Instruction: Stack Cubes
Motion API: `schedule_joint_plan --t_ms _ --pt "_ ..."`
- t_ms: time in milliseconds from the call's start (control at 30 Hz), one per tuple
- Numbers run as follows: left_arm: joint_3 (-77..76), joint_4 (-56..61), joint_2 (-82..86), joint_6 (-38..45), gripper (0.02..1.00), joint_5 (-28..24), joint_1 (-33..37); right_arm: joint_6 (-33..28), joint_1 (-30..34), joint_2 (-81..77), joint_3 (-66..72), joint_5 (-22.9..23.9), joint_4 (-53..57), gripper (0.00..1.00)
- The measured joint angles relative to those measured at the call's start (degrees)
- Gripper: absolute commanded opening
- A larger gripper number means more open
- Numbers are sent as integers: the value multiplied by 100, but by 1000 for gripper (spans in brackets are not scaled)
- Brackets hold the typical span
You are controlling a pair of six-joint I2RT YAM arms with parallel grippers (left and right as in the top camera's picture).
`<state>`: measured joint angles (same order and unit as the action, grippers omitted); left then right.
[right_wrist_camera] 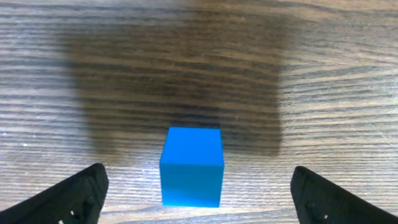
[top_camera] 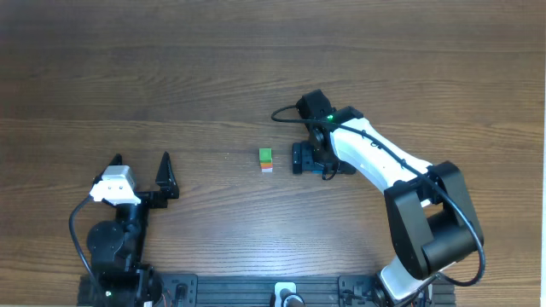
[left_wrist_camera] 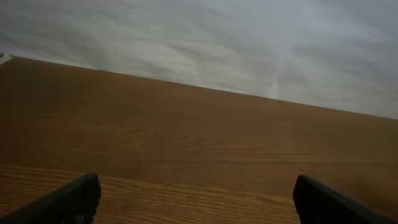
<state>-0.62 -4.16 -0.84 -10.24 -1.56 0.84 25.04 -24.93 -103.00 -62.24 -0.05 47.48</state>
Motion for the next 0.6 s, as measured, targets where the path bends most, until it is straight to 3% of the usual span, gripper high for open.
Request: schedule_joint_plan --t_ms 333,600 --pt "0 0 0 0 996 0 0 -2 11 -46 0 48 -22 680" --pt "0 0 0 0 1000 0 0 -4 9 -46 0 59 -72 632"
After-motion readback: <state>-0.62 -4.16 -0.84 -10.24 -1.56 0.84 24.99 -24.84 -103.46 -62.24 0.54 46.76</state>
